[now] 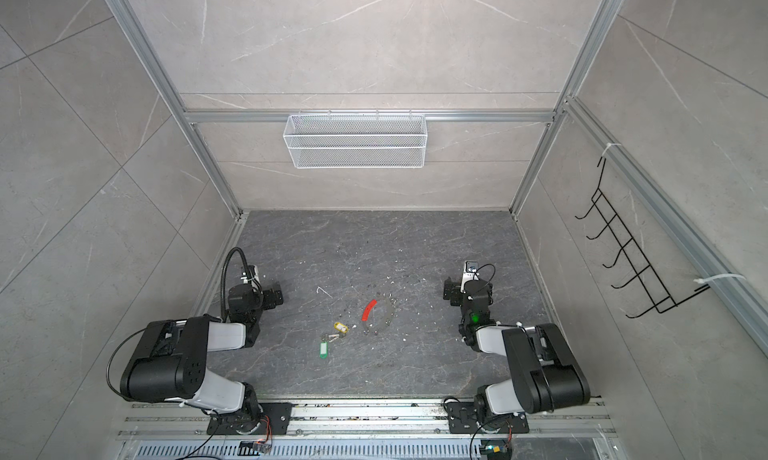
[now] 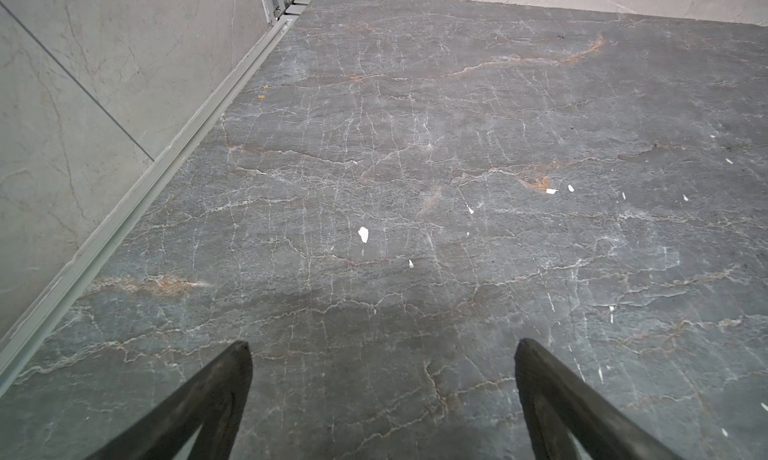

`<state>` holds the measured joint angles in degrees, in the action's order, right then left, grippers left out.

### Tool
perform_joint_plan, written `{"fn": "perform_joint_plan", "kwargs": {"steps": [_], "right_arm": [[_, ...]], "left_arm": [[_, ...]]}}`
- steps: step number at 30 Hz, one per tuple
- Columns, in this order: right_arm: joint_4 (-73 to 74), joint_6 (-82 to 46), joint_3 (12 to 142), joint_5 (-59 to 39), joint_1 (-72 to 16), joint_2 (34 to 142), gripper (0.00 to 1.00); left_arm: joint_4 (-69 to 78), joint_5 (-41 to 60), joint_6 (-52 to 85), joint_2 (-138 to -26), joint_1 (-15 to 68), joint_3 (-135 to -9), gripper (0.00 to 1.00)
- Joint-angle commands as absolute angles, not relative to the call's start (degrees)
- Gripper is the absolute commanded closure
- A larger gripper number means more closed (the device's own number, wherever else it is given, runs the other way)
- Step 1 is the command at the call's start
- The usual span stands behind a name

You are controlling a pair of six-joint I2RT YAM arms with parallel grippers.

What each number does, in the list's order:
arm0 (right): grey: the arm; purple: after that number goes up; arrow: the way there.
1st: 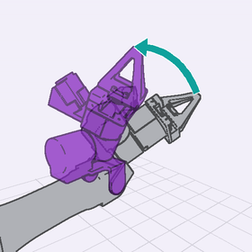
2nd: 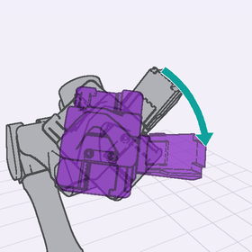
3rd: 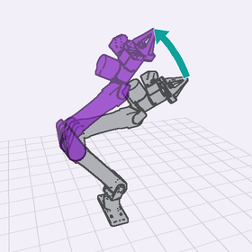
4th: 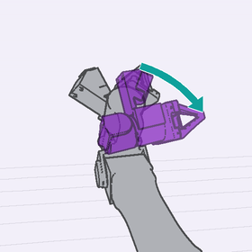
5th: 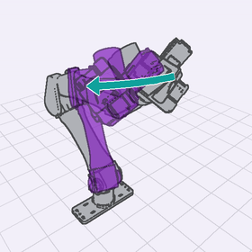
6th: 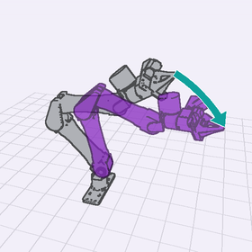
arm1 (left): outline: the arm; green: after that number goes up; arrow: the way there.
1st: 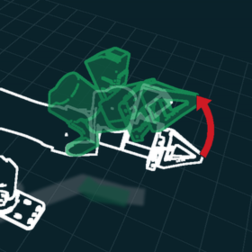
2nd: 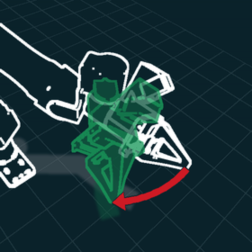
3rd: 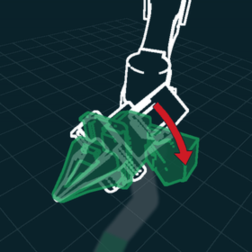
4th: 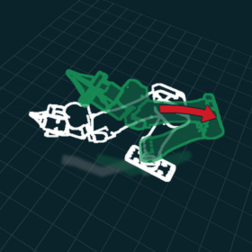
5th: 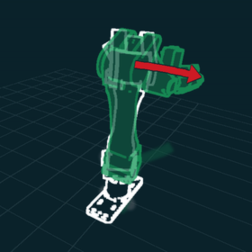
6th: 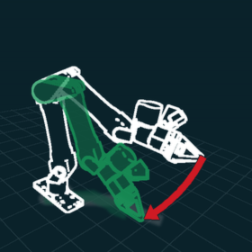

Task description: Remove the keys from the keyring

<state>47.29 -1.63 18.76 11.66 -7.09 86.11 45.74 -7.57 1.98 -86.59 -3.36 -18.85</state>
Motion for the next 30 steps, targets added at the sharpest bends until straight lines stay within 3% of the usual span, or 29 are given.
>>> {"fn": "perform_joint_plan", "kwargs": {"steps": [1,30], "right_arm": [[48.70,-0.68,20.56,9.33,-6.99,86.16,0.01],[50.67,-0.43,20.38,9.73,-6.98,87.01,0.01]], "left_arm": [[49.40,-8.86,2.56,-85.70,-3.02,-19.98,0.00],[48.86,-8.94,2.53,-85.85,-3.03,-20.39,0.00]]}}
